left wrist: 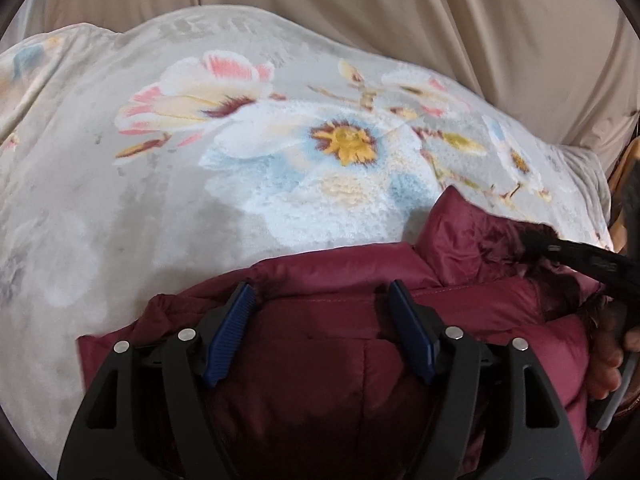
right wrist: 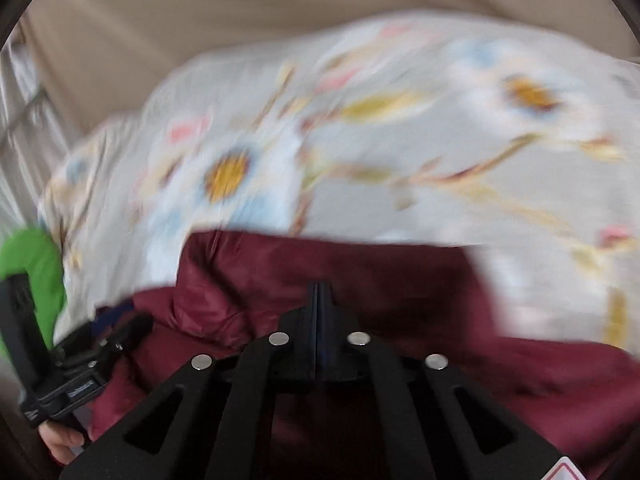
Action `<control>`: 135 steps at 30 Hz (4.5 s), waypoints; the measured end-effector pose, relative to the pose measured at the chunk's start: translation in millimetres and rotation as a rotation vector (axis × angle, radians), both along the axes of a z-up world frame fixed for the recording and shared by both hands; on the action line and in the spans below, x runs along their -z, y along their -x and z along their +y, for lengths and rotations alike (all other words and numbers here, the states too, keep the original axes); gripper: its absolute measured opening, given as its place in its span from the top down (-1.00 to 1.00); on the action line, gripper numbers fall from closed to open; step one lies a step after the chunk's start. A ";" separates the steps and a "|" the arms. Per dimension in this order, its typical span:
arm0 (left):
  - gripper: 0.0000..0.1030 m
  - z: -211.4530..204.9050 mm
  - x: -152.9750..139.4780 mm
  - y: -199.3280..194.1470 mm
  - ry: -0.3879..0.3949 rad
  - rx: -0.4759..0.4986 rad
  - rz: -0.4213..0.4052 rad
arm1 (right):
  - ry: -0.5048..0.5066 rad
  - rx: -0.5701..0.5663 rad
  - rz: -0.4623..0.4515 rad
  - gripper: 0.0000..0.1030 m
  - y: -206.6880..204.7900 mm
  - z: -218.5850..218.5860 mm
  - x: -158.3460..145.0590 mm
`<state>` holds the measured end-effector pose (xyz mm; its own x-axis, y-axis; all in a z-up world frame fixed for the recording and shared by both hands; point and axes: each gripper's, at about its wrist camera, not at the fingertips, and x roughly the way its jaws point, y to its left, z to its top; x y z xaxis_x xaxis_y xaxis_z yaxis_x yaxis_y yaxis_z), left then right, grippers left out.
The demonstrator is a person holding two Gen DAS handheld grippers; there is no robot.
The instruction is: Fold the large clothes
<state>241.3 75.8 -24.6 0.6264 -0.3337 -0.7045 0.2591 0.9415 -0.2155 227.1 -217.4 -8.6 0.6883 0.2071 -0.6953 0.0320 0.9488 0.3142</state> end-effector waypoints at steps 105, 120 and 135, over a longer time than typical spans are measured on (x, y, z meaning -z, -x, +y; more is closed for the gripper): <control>0.56 71.9 -25.0 108.9 0.332 0.007 0.127 | 0.184 -0.145 -0.013 0.88 83.1 86.7 39.7; 0.80 -44.0 -140.3 152.7 0.412 0.373 -0.112 | -0.139 -0.143 -0.014 0.67 116.1 31.2 -1.9; 0.80 -97.1 -142.2 176.5 0.371 0.434 -0.099 | -0.132 -0.388 0.082 0.86 144.4 72.4 41.4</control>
